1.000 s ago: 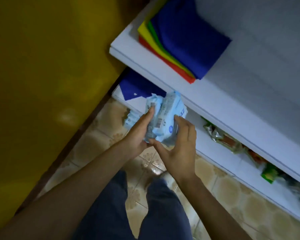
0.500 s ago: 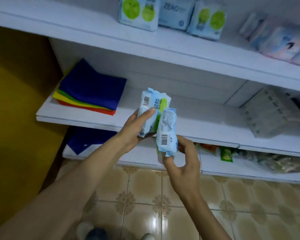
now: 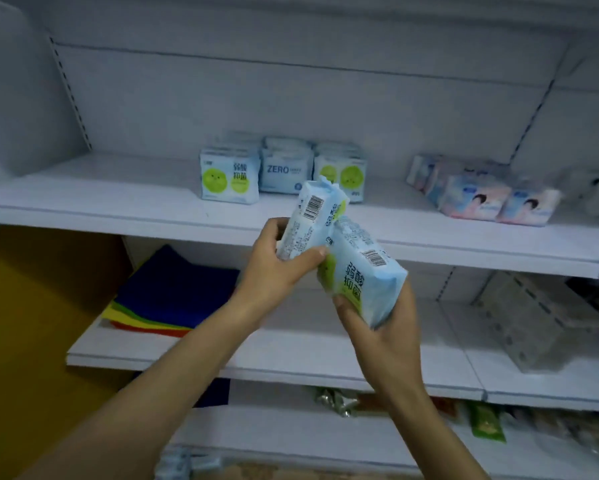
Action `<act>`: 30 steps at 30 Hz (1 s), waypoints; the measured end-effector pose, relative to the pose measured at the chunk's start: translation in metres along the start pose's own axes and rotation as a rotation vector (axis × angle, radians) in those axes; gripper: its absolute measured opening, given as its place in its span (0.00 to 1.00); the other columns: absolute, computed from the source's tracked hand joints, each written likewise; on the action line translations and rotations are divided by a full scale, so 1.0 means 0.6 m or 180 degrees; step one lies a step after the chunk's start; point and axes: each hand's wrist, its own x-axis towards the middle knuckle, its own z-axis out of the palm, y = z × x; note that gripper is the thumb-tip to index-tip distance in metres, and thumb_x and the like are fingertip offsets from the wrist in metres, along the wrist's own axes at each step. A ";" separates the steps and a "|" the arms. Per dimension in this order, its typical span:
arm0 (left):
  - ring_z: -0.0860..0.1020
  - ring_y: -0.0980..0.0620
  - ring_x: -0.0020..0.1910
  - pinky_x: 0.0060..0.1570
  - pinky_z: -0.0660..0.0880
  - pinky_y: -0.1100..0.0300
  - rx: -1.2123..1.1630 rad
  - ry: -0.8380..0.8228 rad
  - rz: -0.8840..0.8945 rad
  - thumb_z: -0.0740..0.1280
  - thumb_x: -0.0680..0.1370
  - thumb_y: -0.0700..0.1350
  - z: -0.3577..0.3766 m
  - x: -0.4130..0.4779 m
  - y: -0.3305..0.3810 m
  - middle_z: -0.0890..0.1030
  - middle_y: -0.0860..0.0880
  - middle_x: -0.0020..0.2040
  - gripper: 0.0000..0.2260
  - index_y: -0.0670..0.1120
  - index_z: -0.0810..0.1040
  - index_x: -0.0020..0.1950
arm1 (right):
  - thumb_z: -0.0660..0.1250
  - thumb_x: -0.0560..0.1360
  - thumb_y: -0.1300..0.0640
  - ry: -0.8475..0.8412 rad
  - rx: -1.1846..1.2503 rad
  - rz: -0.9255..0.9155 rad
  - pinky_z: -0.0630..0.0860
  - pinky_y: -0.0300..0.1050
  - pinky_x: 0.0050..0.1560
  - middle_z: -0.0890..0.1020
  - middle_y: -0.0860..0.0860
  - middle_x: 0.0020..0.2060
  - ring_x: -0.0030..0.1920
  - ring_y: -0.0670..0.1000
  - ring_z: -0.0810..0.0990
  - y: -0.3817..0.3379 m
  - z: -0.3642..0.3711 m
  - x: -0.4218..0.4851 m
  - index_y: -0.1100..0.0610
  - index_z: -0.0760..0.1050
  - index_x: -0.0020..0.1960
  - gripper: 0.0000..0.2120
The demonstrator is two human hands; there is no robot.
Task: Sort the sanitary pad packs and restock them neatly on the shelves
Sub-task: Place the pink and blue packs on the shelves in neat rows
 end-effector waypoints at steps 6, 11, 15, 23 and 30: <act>0.76 0.57 0.48 0.37 0.74 0.66 0.1091 0.0240 0.0351 0.76 0.70 0.43 -0.067 0.154 0.004 0.75 0.56 0.52 0.20 0.49 0.70 0.55 | 0.73 0.71 0.65 0.0525 0.0059 0.0099 0.80 0.42 0.40 0.79 0.47 0.46 0.42 0.41 0.79 0.048 -0.020 0.156 0.44 0.69 0.52 0.21; 0.76 0.61 0.41 0.35 0.73 0.64 0.2126 -0.0052 0.0460 0.76 0.70 0.50 -0.083 0.290 -0.008 0.75 0.60 0.47 0.19 0.52 0.70 0.55 | 0.75 0.70 0.63 0.0336 -0.0297 0.0207 0.80 0.40 0.41 0.82 0.49 0.48 0.45 0.45 0.82 0.110 -0.008 0.290 0.50 0.73 0.57 0.20; 0.78 0.51 0.50 0.42 0.73 0.58 0.3404 -0.0483 0.0735 0.71 0.72 0.58 -0.086 0.378 -0.024 0.78 0.55 0.50 0.19 0.56 0.75 0.60 | 0.73 0.72 0.62 0.0058 -0.0518 0.0603 0.80 0.39 0.43 0.81 0.51 0.52 0.49 0.46 0.81 0.172 0.000 0.373 0.53 0.70 0.62 0.22; 0.79 0.43 0.49 0.49 0.73 0.49 0.4896 0.0025 0.2112 0.59 0.70 0.58 -0.071 0.457 -0.066 0.83 0.47 0.48 0.23 0.50 0.82 0.57 | 0.73 0.72 0.59 -0.0039 -0.1255 0.0508 0.78 0.49 0.50 0.79 0.50 0.52 0.50 0.51 0.79 0.212 -0.001 0.460 0.55 0.66 0.66 0.26; 0.80 0.44 0.54 0.59 0.71 0.38 0.5297 -0.0149 0.2252 0.55 0.69 0.68 -0.075 0.454 -0.089 0.82 0.46 0.56 0.34 0.47 0.77 0.63 | 0.74 0.71 0.60 -0.0277 -0.1146 0.0251 0.74 0.32 0.43 0.77 0.47 0.55 0.51 0.46 0.78 0.229 0.025 0.462 0.52 0.64 0.67 0.29</act>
